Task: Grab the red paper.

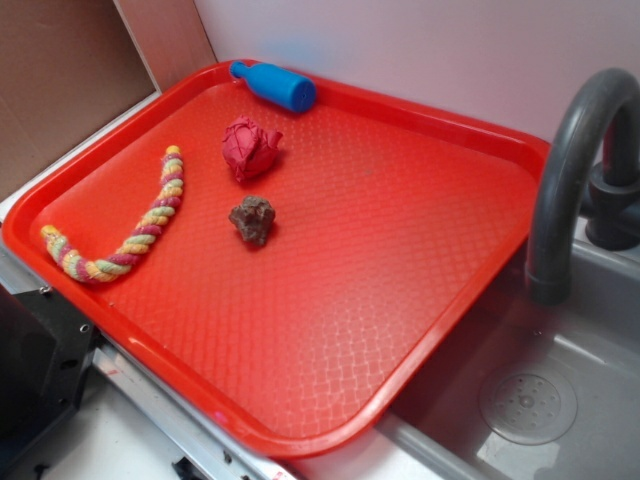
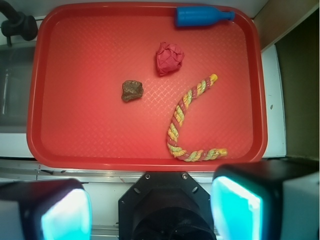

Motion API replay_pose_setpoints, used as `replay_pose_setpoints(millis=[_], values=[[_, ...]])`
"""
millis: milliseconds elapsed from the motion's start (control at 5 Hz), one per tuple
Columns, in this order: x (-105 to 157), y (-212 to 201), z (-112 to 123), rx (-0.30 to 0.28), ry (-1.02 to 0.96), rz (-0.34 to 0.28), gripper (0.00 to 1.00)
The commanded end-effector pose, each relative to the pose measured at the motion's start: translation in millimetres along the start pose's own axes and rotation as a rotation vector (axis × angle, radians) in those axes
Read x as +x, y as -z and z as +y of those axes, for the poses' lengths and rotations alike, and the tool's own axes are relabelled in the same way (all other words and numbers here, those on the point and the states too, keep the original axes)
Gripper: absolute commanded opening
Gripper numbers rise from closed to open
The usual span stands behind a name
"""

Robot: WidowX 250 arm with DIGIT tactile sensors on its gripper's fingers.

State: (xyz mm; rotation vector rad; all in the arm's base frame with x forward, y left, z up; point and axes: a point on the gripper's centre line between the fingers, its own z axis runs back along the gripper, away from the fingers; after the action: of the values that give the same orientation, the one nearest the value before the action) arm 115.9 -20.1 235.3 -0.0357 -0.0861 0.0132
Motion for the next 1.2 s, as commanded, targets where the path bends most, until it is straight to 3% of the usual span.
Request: replay_pose_setpoints(millis=[0, 400, 800, 1000], values=[[0, 0, 0, 0.000, 0.000, 0.000, 1.00], [37, 20, 24, -0.036, -0.496, -0.157, 1.00], [88, 68, 40, -0.057, -0.891, -0.226, 1.00], [108, 93, 41, -0.012, -0.911, -0.227, 1.00]])
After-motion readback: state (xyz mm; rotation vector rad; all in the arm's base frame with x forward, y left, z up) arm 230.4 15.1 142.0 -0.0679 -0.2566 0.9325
